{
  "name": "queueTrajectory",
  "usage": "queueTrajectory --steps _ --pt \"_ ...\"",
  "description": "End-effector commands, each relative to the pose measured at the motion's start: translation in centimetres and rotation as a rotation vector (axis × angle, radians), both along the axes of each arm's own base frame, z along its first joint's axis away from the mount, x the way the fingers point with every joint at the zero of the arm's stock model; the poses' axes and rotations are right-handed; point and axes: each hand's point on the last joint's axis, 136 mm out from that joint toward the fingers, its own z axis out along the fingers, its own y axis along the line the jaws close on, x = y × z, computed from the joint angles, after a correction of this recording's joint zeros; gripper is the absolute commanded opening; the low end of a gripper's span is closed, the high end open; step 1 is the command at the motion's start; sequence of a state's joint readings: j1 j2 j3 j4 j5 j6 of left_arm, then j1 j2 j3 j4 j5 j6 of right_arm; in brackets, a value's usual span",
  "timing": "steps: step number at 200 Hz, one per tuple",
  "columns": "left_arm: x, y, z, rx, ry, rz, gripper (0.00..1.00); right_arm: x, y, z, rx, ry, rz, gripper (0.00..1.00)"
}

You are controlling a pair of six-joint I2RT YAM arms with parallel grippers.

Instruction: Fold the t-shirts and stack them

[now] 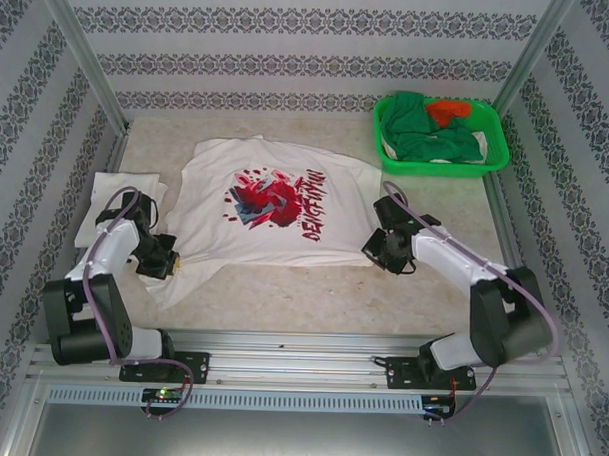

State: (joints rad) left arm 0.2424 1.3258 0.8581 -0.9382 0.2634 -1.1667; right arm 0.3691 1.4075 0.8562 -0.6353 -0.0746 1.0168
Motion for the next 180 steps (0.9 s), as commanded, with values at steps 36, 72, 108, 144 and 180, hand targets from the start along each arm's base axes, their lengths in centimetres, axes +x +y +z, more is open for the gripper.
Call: queueTrajectory --steps 36,72,108,144,180 --pt "1.8 0.4 4.0 0.014 -0.022 -0.059 0.0 -0.9 -1.9 3.0 -0.051 -0.028 -0.066 0.0" --pt "7.0 1.8 6.3 0.101 -0.067 -0.184 0.0 3.0 -2.3 4.2 -0.064 -0.043 -0.04 0.0" --pt "11.6 1.4 6.9 0.122 -0.051 -0.366 0.0 5.8 -1.9 3.4 -0.046 -0.037 -0.048 0.0" --pt "15.9 -0.4 7.6 0.146 -0.06 -0.506 0.0 7.0 -1.7 1.8 -0.053 0.01 -0.045 0.0" --pt "18.7 -2.0 7.5 0.153 -0.067 -0.587 0.0 9.1 -1.8 1.4 -0.063 -0.007 -0.055 0.0"
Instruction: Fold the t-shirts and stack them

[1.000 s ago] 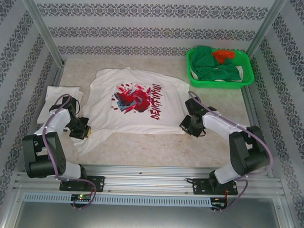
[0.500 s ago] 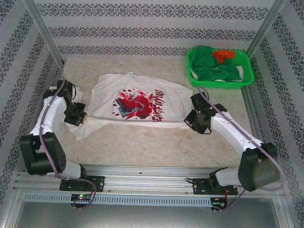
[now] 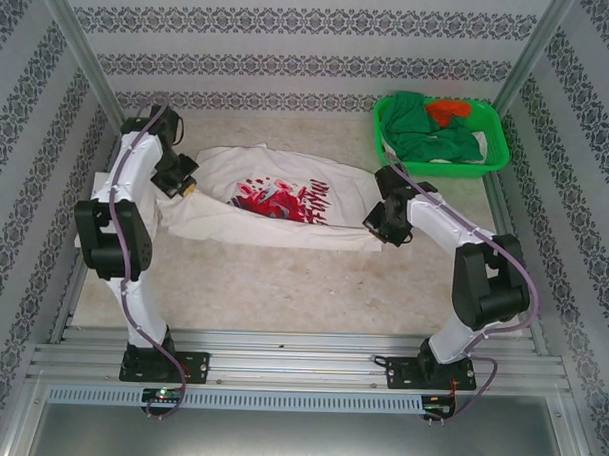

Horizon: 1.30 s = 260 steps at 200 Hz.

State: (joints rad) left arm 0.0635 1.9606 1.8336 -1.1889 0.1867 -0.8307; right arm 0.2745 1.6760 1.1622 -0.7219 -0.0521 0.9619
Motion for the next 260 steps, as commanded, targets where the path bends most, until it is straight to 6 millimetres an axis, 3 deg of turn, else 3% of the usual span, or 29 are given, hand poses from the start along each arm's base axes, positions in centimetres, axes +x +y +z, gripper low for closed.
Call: queueTrajectory --steps 1,35,85,126,191,209,221,234,260 --pt "-0.2 -0.6 0.1 0.033 0.054 -0.084 0.0 2.1 -0.5 0.7 -0.015 -0.038 -0.007 0.0" --pt "1.6 -1.1 0.1 0.037 0.059 -0.116 0.0 3.6 -0.8 0.4 -0.027 -0.041 -0.013 0.0" --pt "1.6 -0.7 -1.1 0.055 0.092 -0.12 0.0 5.2 -1.2 0.0 -0.036 -0.042 -0.018 0.0" --pt "2.8 -0.7 -1.3 0.056 0.062 -0.125 0.01 4.9 -1.7 -0.5 -0.047 -0.028 -0.029 0.0" --pt "2.4 -1.7 -3.3 0.002 0.105 -0.163 0.03 4.7 -1.7 -1.9 -0.047 0.003 -0.028 0.0" --pt "3.3 -2.3 -3.7 -0.025 0.091 -0.168 0.06 5.0 -1.5 -1.8 -0.034 -0.004 -0.025 0.08" --pt "4.1 -2.8 -3.7 -0.042 0.072 -0.182 0.11 5.4 -1.2 -1.2 -0.027 -0.037 -0.013 0.25" --pt "4.9 -3.4 -3.4 -0.051 0.05 -0.214 0.25 5.9 -1.0 -0.2 -0.031 -0.082 0.001 0.43" --pt "5.5 -4.5 -2.2 -0.061 0.026 -0.274 0.76 6.6 -0.5 1.9 -0.047 -0.155 0.044 0.59"
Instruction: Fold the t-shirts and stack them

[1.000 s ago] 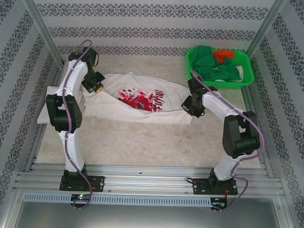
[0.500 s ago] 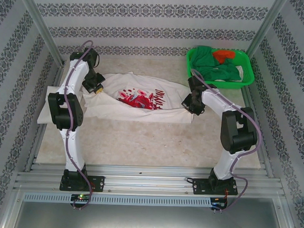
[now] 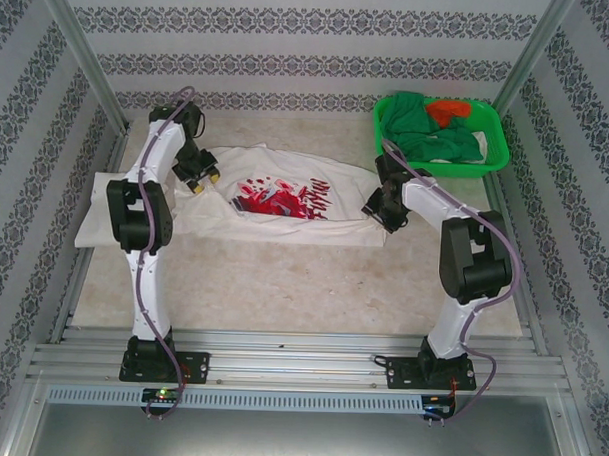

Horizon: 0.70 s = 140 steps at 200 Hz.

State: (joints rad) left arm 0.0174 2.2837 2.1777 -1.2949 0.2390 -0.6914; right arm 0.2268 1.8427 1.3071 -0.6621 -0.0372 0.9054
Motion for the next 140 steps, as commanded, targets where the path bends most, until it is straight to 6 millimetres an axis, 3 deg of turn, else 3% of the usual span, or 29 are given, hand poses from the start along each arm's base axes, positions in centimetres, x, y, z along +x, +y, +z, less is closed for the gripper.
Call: queueTrajectory --steps 1,11,23,53,79,99,140 --pt "0.4 -1.8 2.0 -0.029 -0.04 -0.086 0.77 1.1 0.3 3.1 -0.031 -0.109 0.044 0.59" --pt "0.5 -2.0 2.6 -0.019 -0.061 -0.103 0.91 1.4 0.8 3.7 -0.036 -0.129 0.067 0.61" --pt "0.3 -1.7 3.3 0.009 -0.088 -0.112 0.99 1.6 1.6 4.1 -0.044 -0.142 0.096 0.62" --pt "-1.5 1.0 3.7 0.098 -0.107 -0.032 1.0 1.9 3.8 3.7 -0.034 -0.141 0.135 0.63" --pt "-4.5 3.8 1.6 0.083 -0.049 0.157 0.81 1.9 5.6 3.3 -0.02 -0.14 0.152 0.64" --pt "-6.1 5.3 -0.2 0.052 -0.013 0.272 0.71 1.7 6.2 3.2 -0.019 -0.139 0.154 0.64" --pt "-5.8 7.0 -2.5 0.015 0.004 0.383 0.57 1.2 5.4 3.2 -0.027 -0.139 0.141 0.64"
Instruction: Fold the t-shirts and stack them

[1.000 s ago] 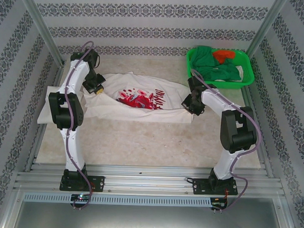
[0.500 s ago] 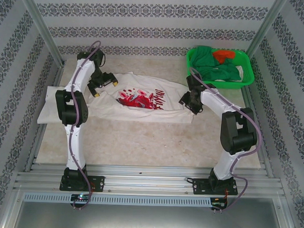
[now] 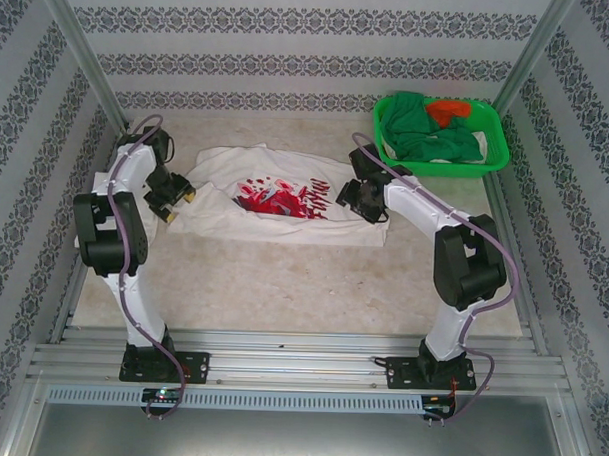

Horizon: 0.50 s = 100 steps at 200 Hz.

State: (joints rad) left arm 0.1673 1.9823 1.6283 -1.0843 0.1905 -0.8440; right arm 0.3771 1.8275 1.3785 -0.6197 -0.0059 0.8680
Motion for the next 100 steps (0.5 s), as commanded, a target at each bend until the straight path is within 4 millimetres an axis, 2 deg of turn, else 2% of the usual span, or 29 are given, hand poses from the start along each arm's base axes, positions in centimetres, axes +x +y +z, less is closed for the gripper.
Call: queueTrajectory --steps 1,62,83,100 --pt "2.0 0.5 -0.3 -0.005 -0.063 0.08 0.57 0.0 -1.0 -0.1 -0.023 -0.004 -0.036 0.64" --pt "4.2 2.6 -1.8 0.032 -0.046 0.109 0.4 -0.4 -1.9 -0.1 -0.03 -0.003 -0.047 0.64" --pt "3.8 2.6 -2.2 0.036 -0.017 0.12 0.42 -0.5 -2.2 0.0 -0.034 -0.004 -0.052 0.64" --pt "3.2 2.8 -2.4 0.047 0.009 0.138 0.54 -0.5 -2.4 0.0 -0.033 -0.003 -0.06 0.64"
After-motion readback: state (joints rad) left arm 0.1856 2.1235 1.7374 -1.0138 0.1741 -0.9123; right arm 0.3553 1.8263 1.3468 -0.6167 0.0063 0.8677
